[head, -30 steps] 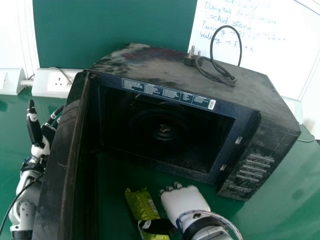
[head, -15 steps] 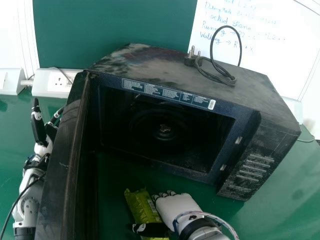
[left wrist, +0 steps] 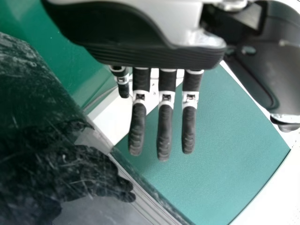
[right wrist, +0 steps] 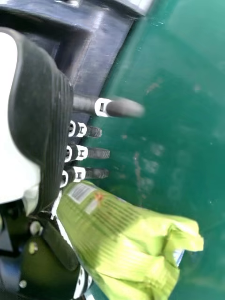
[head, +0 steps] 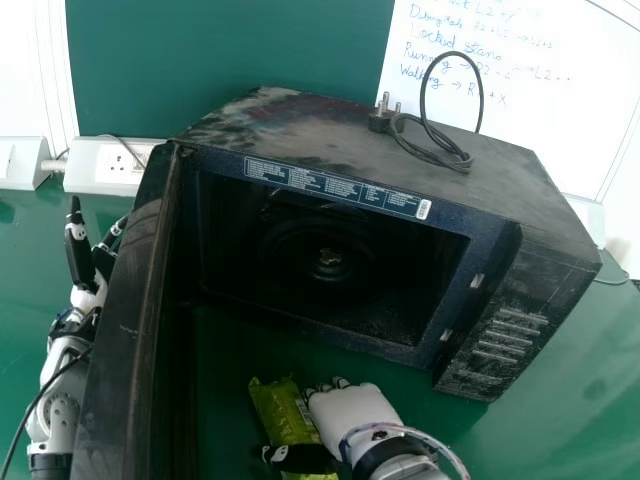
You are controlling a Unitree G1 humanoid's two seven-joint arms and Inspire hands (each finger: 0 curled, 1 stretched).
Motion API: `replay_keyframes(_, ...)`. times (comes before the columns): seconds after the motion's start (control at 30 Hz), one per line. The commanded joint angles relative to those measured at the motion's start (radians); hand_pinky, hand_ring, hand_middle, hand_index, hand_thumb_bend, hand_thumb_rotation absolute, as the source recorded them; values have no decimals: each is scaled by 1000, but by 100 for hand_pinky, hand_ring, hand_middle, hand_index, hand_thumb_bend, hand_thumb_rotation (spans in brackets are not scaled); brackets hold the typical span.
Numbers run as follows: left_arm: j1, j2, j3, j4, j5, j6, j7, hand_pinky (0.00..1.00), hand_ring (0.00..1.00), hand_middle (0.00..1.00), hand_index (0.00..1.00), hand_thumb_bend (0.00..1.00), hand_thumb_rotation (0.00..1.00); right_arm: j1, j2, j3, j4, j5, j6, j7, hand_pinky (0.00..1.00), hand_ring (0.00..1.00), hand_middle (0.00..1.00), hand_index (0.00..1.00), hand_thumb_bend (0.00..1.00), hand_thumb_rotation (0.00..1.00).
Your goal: Put biscuit inside oven
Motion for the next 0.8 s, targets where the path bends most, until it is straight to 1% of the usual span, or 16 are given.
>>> replay_keyframes(0.0, -9, -5, -6, -19, -7, 5, 4, 24, 33, 42, 49, 52, 9, 11, -25, 10, 7, -23, -33, 38, 69, 83, 89, 86, 100, 100)
replay_keyframes(0.07, -9, -6, -7, -16, -9, 2, -1, 24, 33, 42, 49, 52, 9, 2, -44, 10, 1, -37, -63, 43, 67, 81, 86, 83, 100, 100)
replay_keyframes(0.17, -9, -8, -7, -16, -12, 0, -5, 24, 33, 43, 49, 52, 8, -20, -79, 14, -6, -49, -119, 60, 61, 75, 82, 78, 100, 100)
replay_keyframes(0.2, -9, -8, -7, -16, -12, 0, -6, 24, 33, 43, 49, 52, 8, -26, -79, 11, -6, -45, -125, 72, 60, 74, 81, 77, 99, 99)
replay_keyframes(0.3, -8, -10, -8, -17, -11, -4, -8, 24, 33, 43, 49, 52, 9, -40, -73, -2, -8, 0, -128, 118, 61, 74, 80, 76, 94, 89)
replay_keyframes(0.37, -8, -11, -7, -19, -12, -2, -5, 24, 33, 43, 49, 52, 9, -46, -63, -11, -7, 21, -119, 153, 64, 75, 79, 76, 90, 82)
replay_keyframes(0.47, -8, -13, -7, -26, -13, 3, 0, 24, 32, 42, 49, 52, 8, -60, -31, -39, -2, 67, -75, 219, 68, 78, 81, 78, 85, 71)
replay_keyframes(0.57, -7, -14, -7, -30, -14, 6, 3, 24, 32, 42, 49, 52, 8, -101, -43, -61, 10, 118, -64, 298, 70, 79, 81, 78, 83, 69)
replay_keyframes(0.67, -8, -13, -7, -29, -16, 9, -2, 24, 33, 42, 49, 52, 8, -144, -40, -71, 24, 139, -44, 371, 66, 72, 74, 77, 81, 68)
replay_keyframes(0.7, -8, -12, -8, -28, -15, 7, -5, 24, 32, 42, 49, 52, 8, -155, -37, -73, 27, 145, -36, 385, 64, 70, 72, 76, 81, 66)
replay_keyframes(0.73, -7, -12, -9, -27, -13, 3, -7, 24, 32, 43, 49, 52, 9, -163, -31, -77, 30, 151, -25, 393, 58, 66, 68, 74, 79, 62)
replay_keyframes(0.77, -7, -12, -9, -26, -11, 0, -7, 24, 32, 42, 49, 52, 9, -166, -25, -79, 31, 154, -14, 395, 57, 65, 66, 73, 79, 60)
